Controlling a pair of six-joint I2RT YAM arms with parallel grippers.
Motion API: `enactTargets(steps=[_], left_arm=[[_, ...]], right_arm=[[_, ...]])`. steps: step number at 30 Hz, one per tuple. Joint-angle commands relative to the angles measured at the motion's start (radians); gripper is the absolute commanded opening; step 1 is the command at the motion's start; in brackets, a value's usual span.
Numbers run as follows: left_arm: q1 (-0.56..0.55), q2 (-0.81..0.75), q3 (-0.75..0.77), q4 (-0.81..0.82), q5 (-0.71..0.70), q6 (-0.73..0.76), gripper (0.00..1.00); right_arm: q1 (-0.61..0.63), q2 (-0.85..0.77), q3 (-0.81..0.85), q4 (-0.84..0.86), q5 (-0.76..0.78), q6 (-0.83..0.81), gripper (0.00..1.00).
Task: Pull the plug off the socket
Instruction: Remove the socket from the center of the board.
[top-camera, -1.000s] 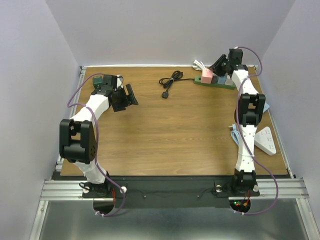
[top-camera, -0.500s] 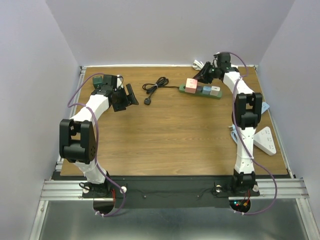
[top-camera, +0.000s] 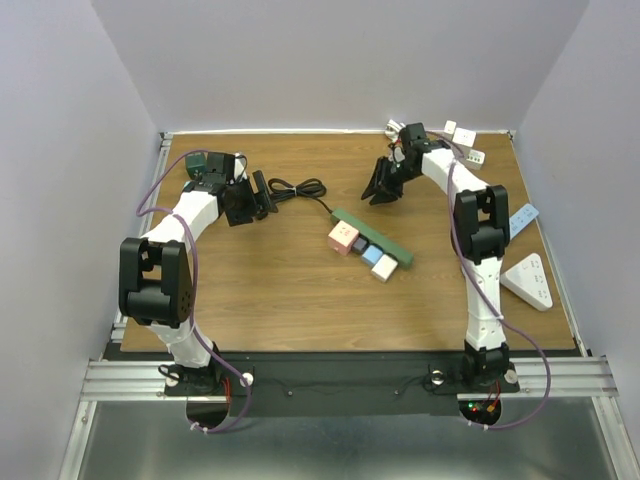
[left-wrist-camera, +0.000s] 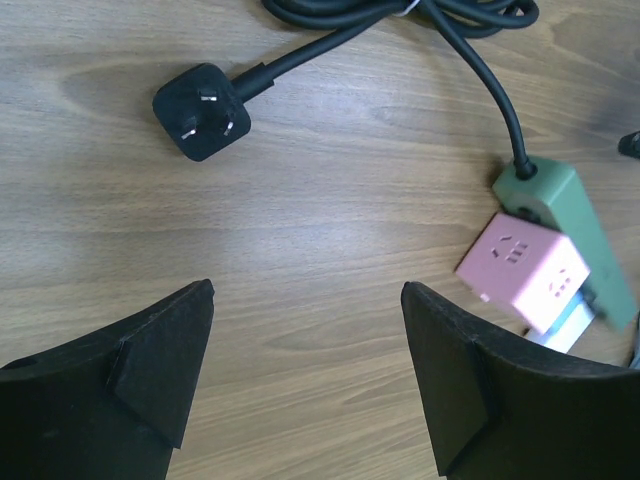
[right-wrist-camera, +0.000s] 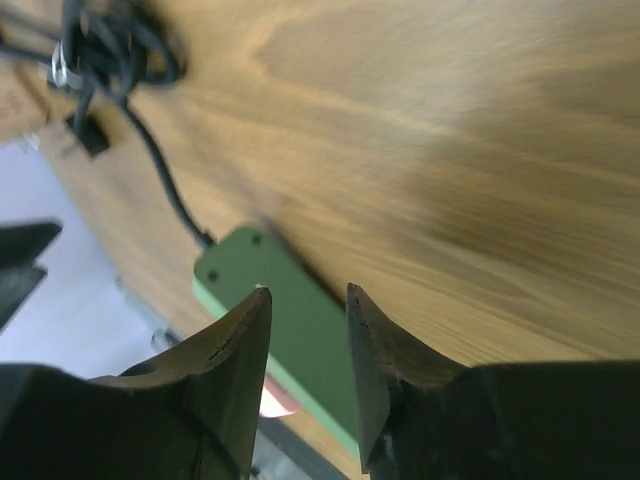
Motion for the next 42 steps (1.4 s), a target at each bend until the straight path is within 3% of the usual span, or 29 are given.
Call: enactTargets(steps=[1,6,13,19,28,33,37,42], left_arm=[[0.002,-0.028,-0.015,0.017,0.017,0.018,0.87],[0.002,-0.042,-0.012,0.017,0.021,0.012,0.86],[0.002,-0.034,-0.033,0.037,0.058,0.005,0.86],[0.002,-0.030,-0.013,0.039,0.081,0.008,0.86],[0.002,-0.057,-0.021,0.022,0.083,0.031,0.86],[0.002,-0.105,-0.081,0.025,0.074,0.040,0.86],[0.004,-0.143,-0.124,0.028,0.069,0.041,0.86],[0.016,-0.218,-0.144,0.019,0.054,0.037,0.86]], right_arm=[[-0.059,-0.071,0.161,-0.038,0.180,-0.008,0.42],[-0.072,-0.077,0.148,-0.076,0.332,-0.049,0.40],[-0.050,-0.253,-0.201,-0.075,0.379,-0.170,0.29],[0.004,-0.396,-0.452,-0.020,0.327,-0.178,0.21],[0.218,-0.468,-0.595,0.053,0.241,-0.066,0.17],[0.335,-0.476,-0.615,0.096,0.203,0.029,0.17],[0.359,-0.488,-0.624,0.123,0.166,0.063,0.17],[0.359,-0.572,-0.601,0.053,0.497,0.084,0.33]])
